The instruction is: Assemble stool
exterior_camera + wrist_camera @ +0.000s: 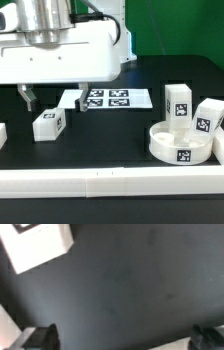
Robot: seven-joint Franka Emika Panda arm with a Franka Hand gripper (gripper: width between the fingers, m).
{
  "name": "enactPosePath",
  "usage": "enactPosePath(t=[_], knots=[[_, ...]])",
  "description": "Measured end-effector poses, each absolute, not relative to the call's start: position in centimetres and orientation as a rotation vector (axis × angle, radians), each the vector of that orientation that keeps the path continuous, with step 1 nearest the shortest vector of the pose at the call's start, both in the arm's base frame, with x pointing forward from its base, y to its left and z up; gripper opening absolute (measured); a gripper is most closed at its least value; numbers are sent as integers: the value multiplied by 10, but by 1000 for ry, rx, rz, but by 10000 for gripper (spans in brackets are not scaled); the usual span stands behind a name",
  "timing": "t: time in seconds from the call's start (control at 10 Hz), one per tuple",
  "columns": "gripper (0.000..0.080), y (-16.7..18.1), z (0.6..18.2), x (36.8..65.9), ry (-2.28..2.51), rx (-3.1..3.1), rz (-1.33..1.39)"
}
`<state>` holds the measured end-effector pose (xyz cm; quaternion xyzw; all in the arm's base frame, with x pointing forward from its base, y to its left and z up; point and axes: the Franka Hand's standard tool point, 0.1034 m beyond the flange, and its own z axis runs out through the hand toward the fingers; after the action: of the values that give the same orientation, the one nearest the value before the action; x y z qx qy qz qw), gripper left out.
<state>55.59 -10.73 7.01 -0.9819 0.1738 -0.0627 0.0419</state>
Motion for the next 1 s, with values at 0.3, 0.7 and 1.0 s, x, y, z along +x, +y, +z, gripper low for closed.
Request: enactPosePath(t=[0.3,0.7,1.0], knots=[[649,-100,68,549,531,-2967,-54],[649,-120,62,537,509,-2875,351],[649,-138,53,535,491,-2785,604]])
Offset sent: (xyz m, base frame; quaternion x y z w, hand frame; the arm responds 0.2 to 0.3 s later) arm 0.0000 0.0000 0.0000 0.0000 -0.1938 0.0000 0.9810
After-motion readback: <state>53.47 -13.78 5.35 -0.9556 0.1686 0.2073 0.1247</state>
